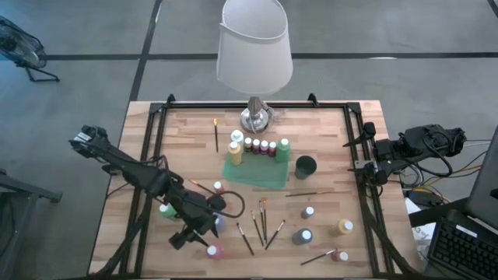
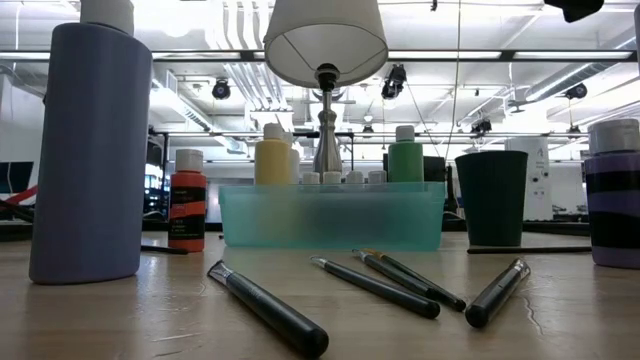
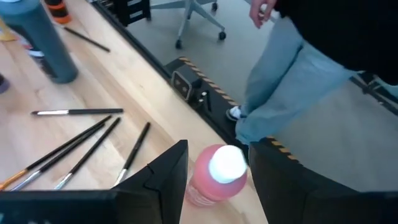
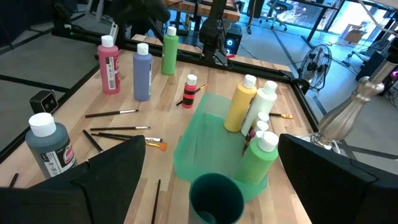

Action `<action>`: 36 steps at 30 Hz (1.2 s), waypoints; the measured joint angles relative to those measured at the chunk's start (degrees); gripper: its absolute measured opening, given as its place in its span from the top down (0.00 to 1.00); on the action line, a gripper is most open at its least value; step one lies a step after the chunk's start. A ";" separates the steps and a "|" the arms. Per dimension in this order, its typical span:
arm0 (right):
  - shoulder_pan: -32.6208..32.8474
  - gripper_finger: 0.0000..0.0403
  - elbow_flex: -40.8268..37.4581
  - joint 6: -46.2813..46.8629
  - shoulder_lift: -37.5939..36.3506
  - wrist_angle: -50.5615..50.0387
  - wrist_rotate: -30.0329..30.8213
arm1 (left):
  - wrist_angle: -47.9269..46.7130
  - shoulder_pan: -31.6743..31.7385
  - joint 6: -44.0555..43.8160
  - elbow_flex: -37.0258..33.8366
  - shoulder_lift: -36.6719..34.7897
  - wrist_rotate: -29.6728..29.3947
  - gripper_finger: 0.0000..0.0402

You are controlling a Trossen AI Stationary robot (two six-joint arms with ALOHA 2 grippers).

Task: Pick & Place Paint Supplies
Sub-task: Put the pink paint bottle into the green bin

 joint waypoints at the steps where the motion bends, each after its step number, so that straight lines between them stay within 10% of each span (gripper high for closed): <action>1: -0.01 0.10 0.00 0.00 0.00 0.00 -0.01 | 0.01 0.01 -0.01 0.00 0.01 -0.53 0.57; 9: 0.00 0.10 0.00 -0.01 0.00 0.00 -0.01 | -0.16 -0.01 -1.22 -0.02 2.79 -3.23 0.56; 17: -0.02 0.10 0.00 0.00 0.00 0.00 0.00 | 18.93 0.07 -11.97 0.23 2.77 -9.38 0.57; 36: -0.02 0.10 0.00 -0.01 0.00 0.00 -0.02 | 3.12 -5.60 -15.84 0.31 2.78 -14.23 0.63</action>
